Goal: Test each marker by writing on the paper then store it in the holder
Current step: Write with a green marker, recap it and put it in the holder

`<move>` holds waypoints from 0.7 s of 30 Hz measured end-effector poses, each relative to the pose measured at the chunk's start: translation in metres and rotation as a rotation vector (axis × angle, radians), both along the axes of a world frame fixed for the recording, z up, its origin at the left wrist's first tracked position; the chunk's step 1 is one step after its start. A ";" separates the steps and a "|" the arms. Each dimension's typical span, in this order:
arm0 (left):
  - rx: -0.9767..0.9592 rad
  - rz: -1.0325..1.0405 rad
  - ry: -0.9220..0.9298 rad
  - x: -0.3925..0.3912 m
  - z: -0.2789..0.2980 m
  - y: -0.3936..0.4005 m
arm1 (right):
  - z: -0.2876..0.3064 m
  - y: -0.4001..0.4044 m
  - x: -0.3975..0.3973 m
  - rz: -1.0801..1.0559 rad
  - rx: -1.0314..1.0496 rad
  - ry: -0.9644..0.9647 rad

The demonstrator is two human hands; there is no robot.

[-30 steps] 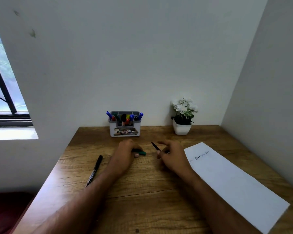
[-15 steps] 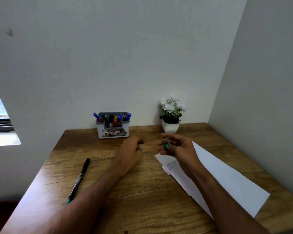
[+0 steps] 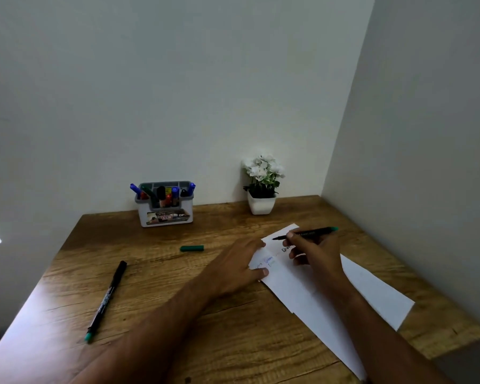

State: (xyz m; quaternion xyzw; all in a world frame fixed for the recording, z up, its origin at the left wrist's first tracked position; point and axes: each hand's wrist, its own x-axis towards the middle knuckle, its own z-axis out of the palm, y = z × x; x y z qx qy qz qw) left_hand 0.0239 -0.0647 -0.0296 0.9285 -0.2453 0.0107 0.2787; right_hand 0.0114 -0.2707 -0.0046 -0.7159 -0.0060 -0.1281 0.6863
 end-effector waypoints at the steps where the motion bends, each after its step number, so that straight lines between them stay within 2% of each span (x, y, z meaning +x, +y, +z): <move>1: 0.009 -0.015 -0.004 -0.001 0.000 0.000 | -0.002 0.000 -0.001 0.006 -0.025 0.016; 10: 0.082 -0.111 -0.064 0.003 -0.010 0.001 | -0.014 -0.001 -0.001 0.037 -0.193 0.060; 13: 0.090 -0.122 -0.070 0.002 -0.009 0.001 | -0.017 0.000 0.002 0.011 -0.331 0.044; 21: 0.097 -0.115 -0.081 0.001 -0.008 0.001 | -0.015 0.004 0.001 -0.042 -0.457 0.007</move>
